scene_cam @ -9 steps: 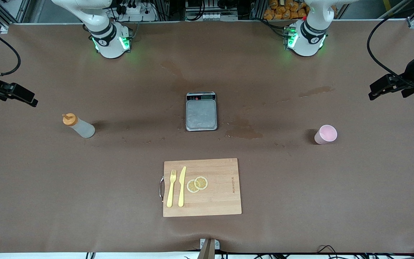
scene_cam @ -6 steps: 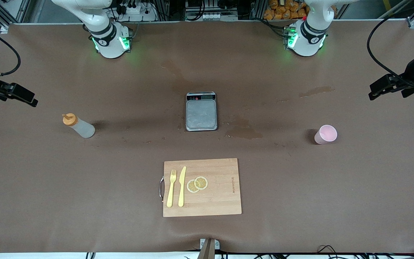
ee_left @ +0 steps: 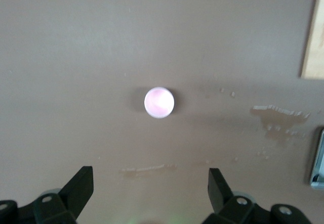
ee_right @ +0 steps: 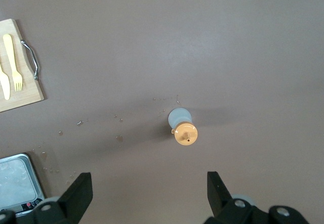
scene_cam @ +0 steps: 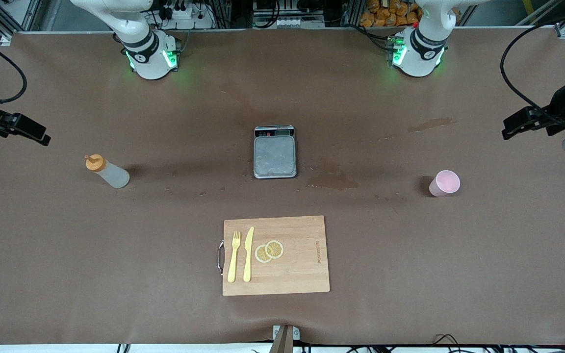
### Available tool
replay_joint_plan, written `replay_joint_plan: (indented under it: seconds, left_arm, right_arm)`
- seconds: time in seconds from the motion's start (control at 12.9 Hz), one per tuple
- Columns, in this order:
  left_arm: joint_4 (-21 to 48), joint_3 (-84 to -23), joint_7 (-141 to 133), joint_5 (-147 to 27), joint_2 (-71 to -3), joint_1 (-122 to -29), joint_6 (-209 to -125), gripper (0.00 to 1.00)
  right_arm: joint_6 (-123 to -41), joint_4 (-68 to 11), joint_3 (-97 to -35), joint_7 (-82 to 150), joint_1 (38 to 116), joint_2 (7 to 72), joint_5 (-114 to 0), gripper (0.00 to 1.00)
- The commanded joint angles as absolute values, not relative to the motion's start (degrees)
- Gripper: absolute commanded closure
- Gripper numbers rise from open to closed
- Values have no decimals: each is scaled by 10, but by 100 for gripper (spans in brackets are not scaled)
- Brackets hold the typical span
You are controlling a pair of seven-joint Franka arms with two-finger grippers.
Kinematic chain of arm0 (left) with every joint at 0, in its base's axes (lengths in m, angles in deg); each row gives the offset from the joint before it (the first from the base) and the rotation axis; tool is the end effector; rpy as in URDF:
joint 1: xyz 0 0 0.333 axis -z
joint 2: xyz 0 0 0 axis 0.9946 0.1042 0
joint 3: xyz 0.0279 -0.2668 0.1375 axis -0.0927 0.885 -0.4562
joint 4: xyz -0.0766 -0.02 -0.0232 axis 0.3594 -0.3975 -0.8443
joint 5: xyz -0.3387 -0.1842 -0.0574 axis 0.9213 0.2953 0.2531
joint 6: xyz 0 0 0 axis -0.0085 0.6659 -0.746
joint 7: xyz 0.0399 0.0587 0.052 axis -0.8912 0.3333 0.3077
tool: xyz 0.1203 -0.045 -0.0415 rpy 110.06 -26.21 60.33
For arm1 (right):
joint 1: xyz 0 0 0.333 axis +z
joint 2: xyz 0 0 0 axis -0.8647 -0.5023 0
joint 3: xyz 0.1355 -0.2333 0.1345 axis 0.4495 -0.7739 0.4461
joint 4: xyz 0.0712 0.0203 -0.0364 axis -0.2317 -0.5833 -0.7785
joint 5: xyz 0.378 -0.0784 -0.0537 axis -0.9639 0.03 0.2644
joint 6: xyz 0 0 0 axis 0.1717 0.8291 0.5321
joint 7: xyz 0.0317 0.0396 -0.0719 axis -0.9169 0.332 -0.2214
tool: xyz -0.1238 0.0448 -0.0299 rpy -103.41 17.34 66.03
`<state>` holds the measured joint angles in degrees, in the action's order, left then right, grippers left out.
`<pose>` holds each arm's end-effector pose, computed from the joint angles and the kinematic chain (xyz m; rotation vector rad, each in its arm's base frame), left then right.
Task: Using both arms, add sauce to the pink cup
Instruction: 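Move the left gripper toward the pink cup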
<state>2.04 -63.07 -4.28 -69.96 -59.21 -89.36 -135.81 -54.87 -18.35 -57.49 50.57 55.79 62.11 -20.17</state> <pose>0.5574 -0.0258 0.5529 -3.1155 -0.0889 0.1675 0.5544 -0.0114 0.5777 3.1181 -0.3427 -0.0469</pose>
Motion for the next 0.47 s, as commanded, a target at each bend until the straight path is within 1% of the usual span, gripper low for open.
replay_joint_plan:
  seconds: [0.0,0.08,0.23,0.39]
  left_arm:
    - [41,-629,-58,-711,-559,-919,-1351,0]
    - [76,-629,-57,-711,-560,-926,-1382,0]
    - [174,-629,-57,-711,-579,-945,-1487,0]
    - [249,-629,-58,-711,-577,-952,-1586,0]
  right_arm:
    - [-545,-187,-569,511,545,625,-210,0]
    - [-545,-187,-569,514,539,624,-210,0]
    - [-546,-188,-568,514,517,607,-215,0]
    - [-545,-188,-569,516,504,597,-216,0]
